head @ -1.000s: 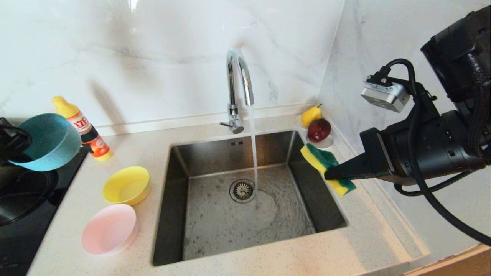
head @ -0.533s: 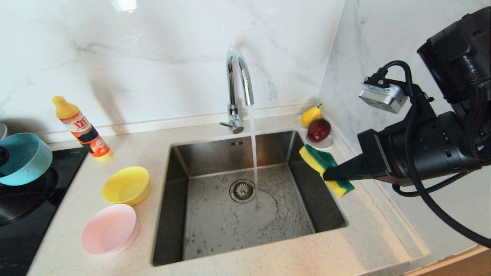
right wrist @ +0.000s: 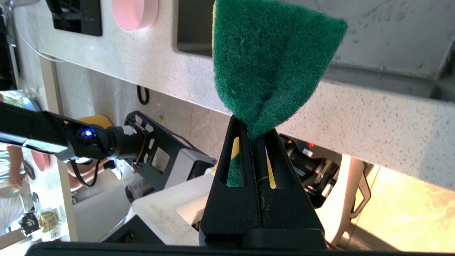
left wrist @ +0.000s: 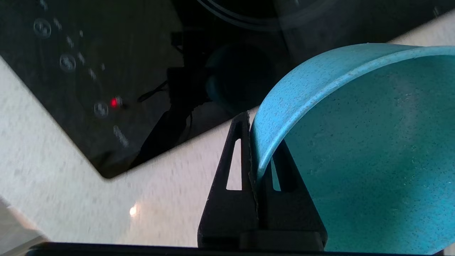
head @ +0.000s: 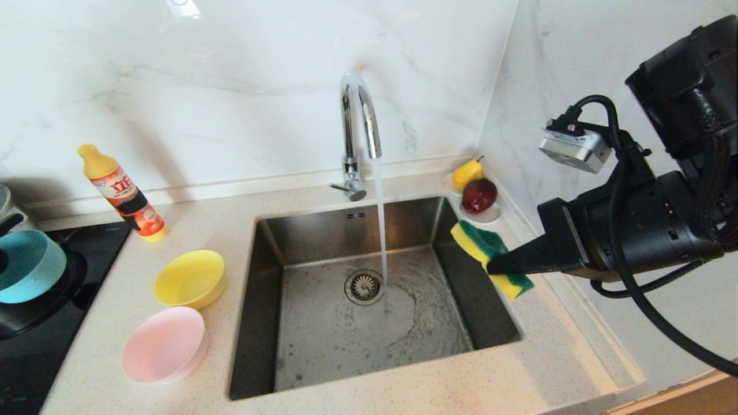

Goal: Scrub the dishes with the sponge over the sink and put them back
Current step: Place the bowl on the table

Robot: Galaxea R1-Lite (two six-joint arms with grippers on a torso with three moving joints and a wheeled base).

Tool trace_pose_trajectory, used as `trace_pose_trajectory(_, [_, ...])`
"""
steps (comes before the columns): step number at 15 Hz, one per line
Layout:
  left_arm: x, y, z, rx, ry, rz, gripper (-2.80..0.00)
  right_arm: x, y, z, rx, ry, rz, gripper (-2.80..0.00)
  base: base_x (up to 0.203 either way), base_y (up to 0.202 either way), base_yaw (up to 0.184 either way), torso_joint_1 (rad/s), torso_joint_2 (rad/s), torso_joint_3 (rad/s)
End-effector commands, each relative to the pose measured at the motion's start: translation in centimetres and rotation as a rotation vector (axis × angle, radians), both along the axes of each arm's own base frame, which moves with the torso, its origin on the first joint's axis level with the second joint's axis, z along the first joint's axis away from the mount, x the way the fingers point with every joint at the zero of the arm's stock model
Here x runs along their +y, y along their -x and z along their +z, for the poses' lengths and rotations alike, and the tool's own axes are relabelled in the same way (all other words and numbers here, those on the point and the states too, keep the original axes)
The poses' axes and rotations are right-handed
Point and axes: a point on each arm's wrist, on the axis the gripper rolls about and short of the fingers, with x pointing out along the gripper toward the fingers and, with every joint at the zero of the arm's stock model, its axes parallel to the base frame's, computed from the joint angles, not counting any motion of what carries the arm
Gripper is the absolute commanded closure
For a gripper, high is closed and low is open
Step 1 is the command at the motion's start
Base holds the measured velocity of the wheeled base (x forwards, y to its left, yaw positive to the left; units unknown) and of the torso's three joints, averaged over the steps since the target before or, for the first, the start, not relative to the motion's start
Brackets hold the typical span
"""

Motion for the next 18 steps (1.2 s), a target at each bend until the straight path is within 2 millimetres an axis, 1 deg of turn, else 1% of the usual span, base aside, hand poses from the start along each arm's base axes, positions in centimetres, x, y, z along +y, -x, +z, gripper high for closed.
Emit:
trace_pose_trajectory(1, [1.1, -0.7, -2.1, 0.029, 0.042, 0.012, 0.0, -0.2, 0.3, -0.2, 0.009, 0.005, 0.001, 0.0, 0.0, 0.0, 0.0, 0.0, 0.0, 0.0])
trace_pose_trajectory(3, [1.7, -1.3, -3.0, 0.02, 0.073, 0.056, 0.0, -0.1, 0.1, -0.7, 0.009, 0.003, 0.002, 0.0, 0.0, 0.0, 0.0, 0.0, 0.0, 0.0])
trace_pose_trajectory(4, [1.9, -1.5, -3.1, 0.011, 0.069, 0.059, 0.0, 0.0, -0.1, -0.8, 0.006, 0.0, 0.001, 0.0, 0.0, 0.0, 0.0, 0.0, 0.0, 0.0])
trace_pose_trajectory(6, [2.4, -1.8, -3.6, 0.002, 0.07, 0.079, 0.0, 0.0, -0.1, -0.7, -0.001, -0.005, 0.0, 0.0, 0.0, 0.0, 0.0, 0.0, 0.0, 0.0])
trace_pose_trajectory(8, [3.5, -2.3, -4.8, -0.001, 0.061, 0.101, 0.0, -0.1, 0.0, -0.6, -0.004, -0.009, 0.0, 0.0, 0.0, 0.0, 0.0, 0.0, 0.0, 0.0])
trace_pose_trajectory(12, [5.2, -2.0, -6.1, 0.008, 0.074, 0.138, 0.0, -0.1, -0.1, -0.5, -0.009, -0.011, 0.001, 0.0, 0.0, 0.0, 0.0, 0.0, 0.0, 0.0])
trace_pose_trajectory(15, [5.5, -2.3, -7.3, 0.024, 0.102, 0.153, 0.0, -0.1, 0.0, -0.5, -0.007, -0.009, 0.0, 0.0, 0.0, 0.0, 0.0, 0.0, 0.0, 0.0])
trace_pose_trajectory(18, [5.6, -2.4, -7.5, 0.026, 0.112, 0.163, 0.0, -0.2, 0.1, -0.2, -0.017, -0.013, 0.002, 0.0, 0.0, 0.0, 0.0, 0.0, 0.0, 0.0])
